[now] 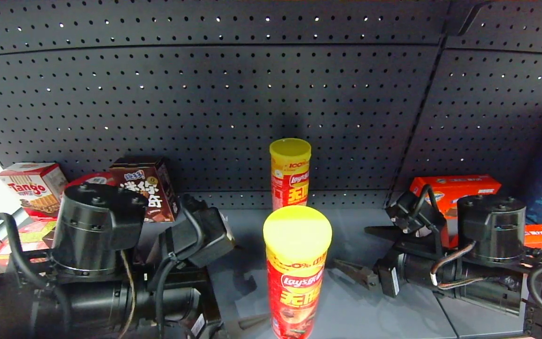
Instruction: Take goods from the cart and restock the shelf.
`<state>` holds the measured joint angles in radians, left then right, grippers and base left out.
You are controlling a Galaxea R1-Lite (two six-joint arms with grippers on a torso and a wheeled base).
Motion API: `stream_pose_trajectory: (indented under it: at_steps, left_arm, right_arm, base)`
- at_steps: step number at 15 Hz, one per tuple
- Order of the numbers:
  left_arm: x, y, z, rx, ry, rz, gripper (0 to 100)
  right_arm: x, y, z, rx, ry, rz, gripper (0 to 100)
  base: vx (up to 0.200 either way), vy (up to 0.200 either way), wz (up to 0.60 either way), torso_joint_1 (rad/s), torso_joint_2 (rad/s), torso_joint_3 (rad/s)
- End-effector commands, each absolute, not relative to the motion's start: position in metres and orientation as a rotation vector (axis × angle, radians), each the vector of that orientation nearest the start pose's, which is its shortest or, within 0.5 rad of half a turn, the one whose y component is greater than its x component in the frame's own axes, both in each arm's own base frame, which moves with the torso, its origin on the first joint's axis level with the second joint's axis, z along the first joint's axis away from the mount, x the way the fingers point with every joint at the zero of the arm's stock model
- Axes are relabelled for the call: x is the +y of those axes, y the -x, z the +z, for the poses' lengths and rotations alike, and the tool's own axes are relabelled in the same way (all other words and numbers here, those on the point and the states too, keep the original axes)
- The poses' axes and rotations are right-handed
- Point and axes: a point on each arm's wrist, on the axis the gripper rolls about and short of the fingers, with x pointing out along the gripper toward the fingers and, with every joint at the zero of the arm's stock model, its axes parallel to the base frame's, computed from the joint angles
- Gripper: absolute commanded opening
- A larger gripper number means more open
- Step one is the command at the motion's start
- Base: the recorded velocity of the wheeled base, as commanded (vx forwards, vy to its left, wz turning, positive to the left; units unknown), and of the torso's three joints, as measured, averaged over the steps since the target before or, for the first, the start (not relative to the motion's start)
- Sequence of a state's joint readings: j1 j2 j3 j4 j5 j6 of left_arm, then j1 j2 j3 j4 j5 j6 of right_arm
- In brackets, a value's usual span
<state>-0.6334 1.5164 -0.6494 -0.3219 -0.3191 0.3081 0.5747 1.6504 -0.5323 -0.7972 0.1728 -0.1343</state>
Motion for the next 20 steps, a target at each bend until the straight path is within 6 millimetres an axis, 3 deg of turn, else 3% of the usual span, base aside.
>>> stream_pose_trajectory:
  at_steps: [1,10,18,20]
  left_arm:
    - [-0.156,-0.201,0.156,0.439,-0.369,-1.011,100]
    - [-0.161,-0.213,0.153,0.453,-0.375,-0.980,100]
    - [-0.153,-0.207,0.141,0.485,-0.419,-0.987,100]
    - [-0.147,-0.203,0.147,0.464,-0.411,-0.973,100]
  right_arm:
    - [0.147,-0.220,0.143,0.271,0.193,0.763,100]
    - [0.147,-0.219,0.142,0.276,0.194,0.763,100]
    - [0.146,-0.218,0.142,0.273,0.193,0.763,100]
    - [0.145,-0.216,0.143,0.272,0.192,0.763,100]
  base:
    - [0.000,0.000,0.00,0.000,0.00,0.000]
    - [0.000,0.000,0.00,0.000,0.00,0.000]
    - [0.000,0.000,0.00,0.000,0.00,0.000]
    - [0.000,0.000,0.00,0.000,0.00,0.000]
